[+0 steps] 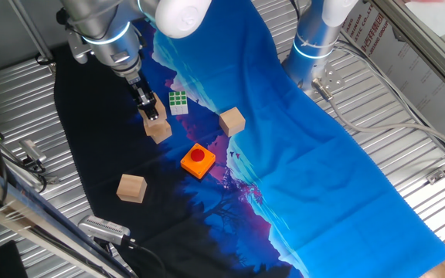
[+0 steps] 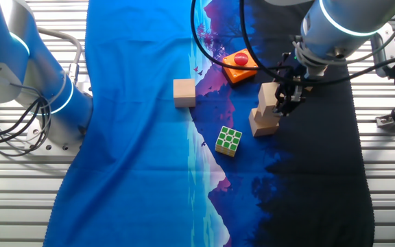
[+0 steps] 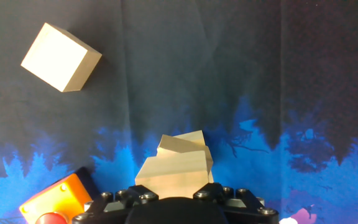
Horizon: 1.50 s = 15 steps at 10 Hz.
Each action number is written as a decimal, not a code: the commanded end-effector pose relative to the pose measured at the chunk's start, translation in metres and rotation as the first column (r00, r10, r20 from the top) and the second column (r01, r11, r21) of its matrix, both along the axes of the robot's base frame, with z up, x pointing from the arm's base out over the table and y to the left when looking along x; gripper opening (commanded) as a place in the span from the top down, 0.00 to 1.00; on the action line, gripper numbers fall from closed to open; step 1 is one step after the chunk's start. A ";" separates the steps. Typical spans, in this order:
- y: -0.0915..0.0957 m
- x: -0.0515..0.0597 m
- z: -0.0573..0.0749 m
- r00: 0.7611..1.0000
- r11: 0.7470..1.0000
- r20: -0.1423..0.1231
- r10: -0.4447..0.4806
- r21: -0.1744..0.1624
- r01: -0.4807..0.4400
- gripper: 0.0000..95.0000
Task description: Stack the blocks in a vertical line of five
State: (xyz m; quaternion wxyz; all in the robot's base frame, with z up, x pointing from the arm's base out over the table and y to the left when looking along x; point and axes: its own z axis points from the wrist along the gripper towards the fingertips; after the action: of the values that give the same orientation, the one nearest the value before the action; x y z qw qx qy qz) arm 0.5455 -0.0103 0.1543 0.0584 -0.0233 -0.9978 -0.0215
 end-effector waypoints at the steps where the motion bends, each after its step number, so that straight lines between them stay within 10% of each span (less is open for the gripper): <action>1: 0.000 0.000 0.000 1.000 1.000 0.000 0.000 0.000 0.000 0.40; 2: 0.000 0.002 -0.002 0.998 0.994 0.041 0.054 0.090 -0.058 0.40; 5: -0.001 0.001 -0.001 0.991 0.985 0.054 0.121 0.115 -0.127 0.40; 7: -0.001 0.001 -0.001 0.988 0.987 0.036 0.148 0.064 -0.150 0.00; 15: 0.007 0.001 0.006 0.989 0.987 0.020 0.146 0.062 -0.147 0.00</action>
State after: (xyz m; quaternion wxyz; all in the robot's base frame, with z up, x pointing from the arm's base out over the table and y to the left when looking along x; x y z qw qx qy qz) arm 0.5448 -0.0033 0.1608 0.0508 0.0480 -0.9965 -0.0461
